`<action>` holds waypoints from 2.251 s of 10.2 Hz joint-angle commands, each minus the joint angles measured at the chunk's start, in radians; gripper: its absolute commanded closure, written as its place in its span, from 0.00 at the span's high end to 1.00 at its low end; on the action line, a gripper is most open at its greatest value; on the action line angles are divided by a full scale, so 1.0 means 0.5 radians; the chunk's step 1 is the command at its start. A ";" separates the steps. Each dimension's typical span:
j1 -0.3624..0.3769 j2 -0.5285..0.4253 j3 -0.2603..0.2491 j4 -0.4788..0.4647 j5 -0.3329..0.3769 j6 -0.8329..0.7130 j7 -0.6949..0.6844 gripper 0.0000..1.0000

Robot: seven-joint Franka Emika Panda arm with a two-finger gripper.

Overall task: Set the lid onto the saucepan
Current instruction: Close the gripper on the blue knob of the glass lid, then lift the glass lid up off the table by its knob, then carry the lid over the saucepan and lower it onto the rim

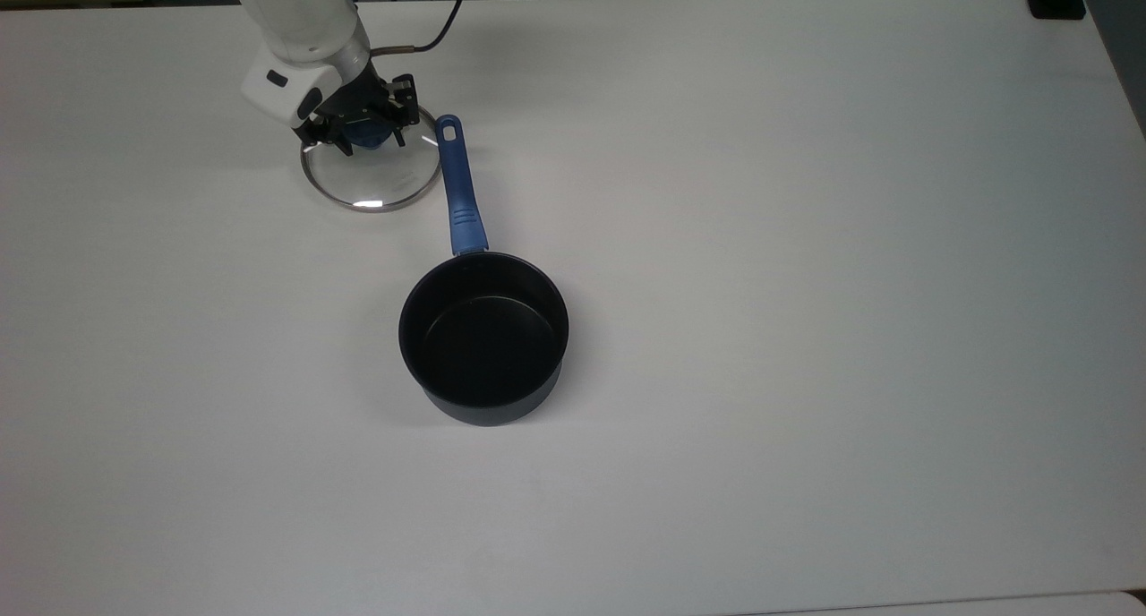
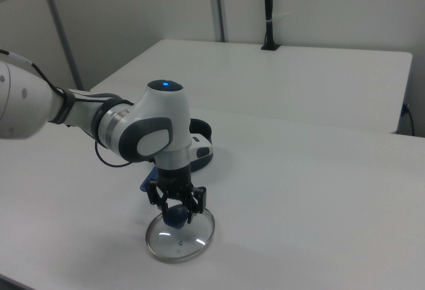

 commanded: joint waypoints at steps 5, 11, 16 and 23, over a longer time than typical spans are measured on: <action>-0.048 -0.051 -0.024 0.291 0.005 -0.448 -0.003 0.42; -0.040 0.386 0.055 1.406 0.142 -0.897 0.762 0.42; 0.074 0.826 0.255 1.859 0.198 -0.512 1.829 0.41; 0.187 1.007 0.310 1.847 0.260 -0.250 2.258 0.42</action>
